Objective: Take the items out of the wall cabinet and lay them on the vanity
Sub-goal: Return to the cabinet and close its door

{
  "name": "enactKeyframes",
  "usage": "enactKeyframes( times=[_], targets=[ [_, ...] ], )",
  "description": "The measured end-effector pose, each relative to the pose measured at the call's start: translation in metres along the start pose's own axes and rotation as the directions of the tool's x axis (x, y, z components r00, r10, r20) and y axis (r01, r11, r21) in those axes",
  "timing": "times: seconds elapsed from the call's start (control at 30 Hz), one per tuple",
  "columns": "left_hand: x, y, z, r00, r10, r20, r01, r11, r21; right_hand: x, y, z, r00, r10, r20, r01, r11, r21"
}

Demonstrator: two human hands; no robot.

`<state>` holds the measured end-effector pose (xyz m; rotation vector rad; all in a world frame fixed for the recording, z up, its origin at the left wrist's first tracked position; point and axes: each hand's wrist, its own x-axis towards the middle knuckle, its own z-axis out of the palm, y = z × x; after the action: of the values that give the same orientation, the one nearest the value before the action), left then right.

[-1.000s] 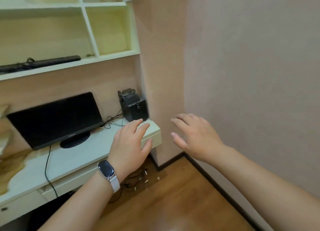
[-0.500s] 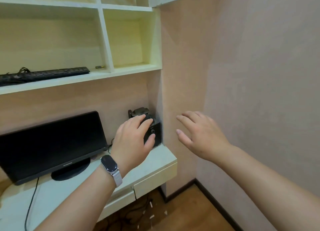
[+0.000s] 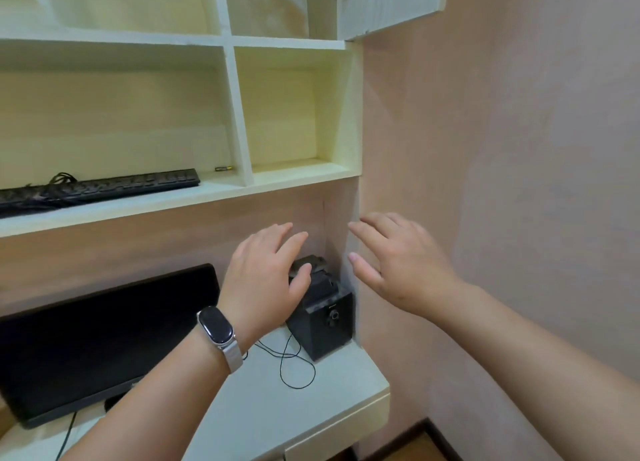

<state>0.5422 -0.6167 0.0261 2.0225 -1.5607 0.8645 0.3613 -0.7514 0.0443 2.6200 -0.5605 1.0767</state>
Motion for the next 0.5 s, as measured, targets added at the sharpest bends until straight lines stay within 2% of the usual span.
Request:
enactKeyframes(
  times=[0.23, 0.5],
  targets=[
    [0.077, -0.004, 0.026, 0.998, 0.001, -0.057, 0.007, 0.99, 0.14, 0.065, 0.06, 0.039, 0.996, -0.079, -0.029, 0.08, 0.996, 0.047],
    [0.182, 0.006, 0.061, 0.984, 0.032, -0.177, 0.017, 0.962, 0.272, 0.148, 0.155, 0.064, 0.974, -0.141, -0.177, 0.158, 0.984, 0.085]
  ],
)
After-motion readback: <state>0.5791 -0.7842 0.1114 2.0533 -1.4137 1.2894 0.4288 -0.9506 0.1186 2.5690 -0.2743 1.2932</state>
